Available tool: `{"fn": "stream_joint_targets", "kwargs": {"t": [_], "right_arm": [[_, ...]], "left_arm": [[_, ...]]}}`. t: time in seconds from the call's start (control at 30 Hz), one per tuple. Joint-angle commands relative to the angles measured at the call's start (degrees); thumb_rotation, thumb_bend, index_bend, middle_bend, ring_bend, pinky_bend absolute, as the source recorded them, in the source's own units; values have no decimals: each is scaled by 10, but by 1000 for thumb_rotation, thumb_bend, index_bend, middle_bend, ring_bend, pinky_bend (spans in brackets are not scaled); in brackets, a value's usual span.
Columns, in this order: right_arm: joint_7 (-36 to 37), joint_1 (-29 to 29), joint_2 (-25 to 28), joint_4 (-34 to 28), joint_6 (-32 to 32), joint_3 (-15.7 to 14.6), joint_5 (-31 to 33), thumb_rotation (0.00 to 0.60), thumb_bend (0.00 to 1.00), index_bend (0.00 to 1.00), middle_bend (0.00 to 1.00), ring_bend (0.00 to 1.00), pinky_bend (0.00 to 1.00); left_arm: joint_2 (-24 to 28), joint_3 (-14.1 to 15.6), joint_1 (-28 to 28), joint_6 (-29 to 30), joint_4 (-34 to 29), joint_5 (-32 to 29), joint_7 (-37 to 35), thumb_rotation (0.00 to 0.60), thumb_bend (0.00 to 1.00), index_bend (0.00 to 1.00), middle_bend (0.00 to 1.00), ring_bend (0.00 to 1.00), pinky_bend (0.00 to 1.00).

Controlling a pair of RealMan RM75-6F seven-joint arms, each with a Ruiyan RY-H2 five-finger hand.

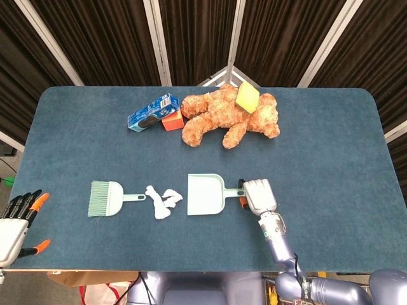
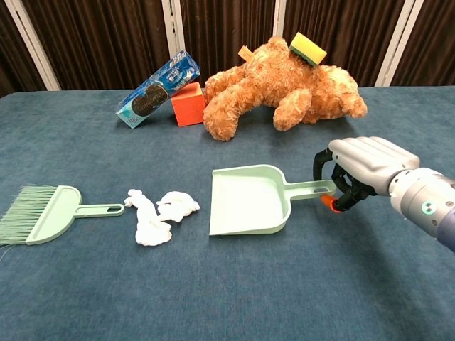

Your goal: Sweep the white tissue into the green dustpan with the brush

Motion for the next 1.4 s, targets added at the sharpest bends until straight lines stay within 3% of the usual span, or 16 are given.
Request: {"fn": "stream_joint_targets", "kwargs": {"t": [0.03,0.17,0.27,0.33,0.4,0.57,0.87,1.07,1.4], "right_arm": [[0,2,5,-5,2,1,-3,600,461,556,840,842,903],[-3,4,14,-15,7,-1,-10,600,462,556,840,842,903],[-6,5,17,-19,10,-4,-15,600,465,556,840,842,902],[-7,6,19,-22,12,-4,-16,600,471,556,840,842,903],[-8,6,19,-24,13,-4,-14,600,475,556,840,842,902],[-13,6,18,-25,15,-7,-11,600,475,556,840,842,903],[-18,8,15,-11,18,-13,-14,600,475,556,840,842,902],[-12,8,14,2,17,-12,-11,600,475,556,840,842,903],[1,7,20,13,15,-11,-13,600,477,556,840,842,902]], "left_arm": [[3,0,-6,-12,-8,-6,-2,600,0,0,0,0,0],[7,-18,-29,-34,-23,-17,19,600,3,0,0,0,6],[-2,-39,-50,-50,-29,-33,40,600,26,0,51,79,125],[-12,-57,-69,-65,-31,-46,58,600,50,0,175,220,287],[-26,-72,-88,-82,-30,-63,79,600,96,37,390,414,468],[-62,-102,-136,-138,-24,-121,138,600,150,222,634,631,664],[-139,-141,-216,-214,-14,-257,257,600,232,448,931,896,903],[-198,-145,-270,-225,3,-358,369,600,268,481,994,952,957],[-288,-133,-326,-206,45,-471,460,600,298,487,1000,987,988]]}}
